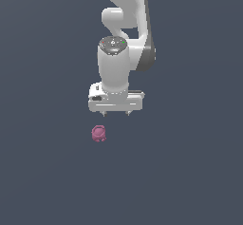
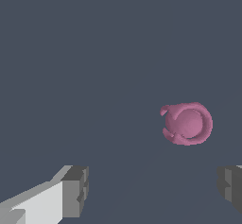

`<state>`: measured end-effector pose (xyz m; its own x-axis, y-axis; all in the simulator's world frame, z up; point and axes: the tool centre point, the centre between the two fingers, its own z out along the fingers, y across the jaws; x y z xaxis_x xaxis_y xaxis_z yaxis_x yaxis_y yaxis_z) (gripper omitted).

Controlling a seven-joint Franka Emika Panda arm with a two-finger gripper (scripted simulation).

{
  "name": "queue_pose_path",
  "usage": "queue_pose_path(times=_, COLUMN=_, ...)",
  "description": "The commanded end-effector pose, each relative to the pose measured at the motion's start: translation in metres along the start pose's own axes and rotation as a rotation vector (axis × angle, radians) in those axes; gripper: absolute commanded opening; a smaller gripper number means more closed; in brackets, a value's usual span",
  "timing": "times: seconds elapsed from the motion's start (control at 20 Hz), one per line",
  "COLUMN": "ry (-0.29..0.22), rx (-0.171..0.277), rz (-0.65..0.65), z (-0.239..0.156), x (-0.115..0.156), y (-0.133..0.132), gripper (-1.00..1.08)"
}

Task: Pick up the object and move it to a goal position.

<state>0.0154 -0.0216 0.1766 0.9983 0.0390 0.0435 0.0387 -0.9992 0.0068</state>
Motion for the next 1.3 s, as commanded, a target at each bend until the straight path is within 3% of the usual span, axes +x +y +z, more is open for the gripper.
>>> queue_pose_path(times=0.0, ry=-0.007, rx=0.000, rz=-0.016, z=0.011, x=0.004, y=0.012, gripper=1.00)
queue_pose_path(times=0.6, ry=-0.038, rx=0.007, rz=-0.107, z=0.077, x=0.016, y=0.080, gripper=1.00)
queue_pose_path(times=1.25, ry=-0.044, rx=0.009, rz=-0.120, z=0.097, x=0.015, y=0.091, gripper=1.00)
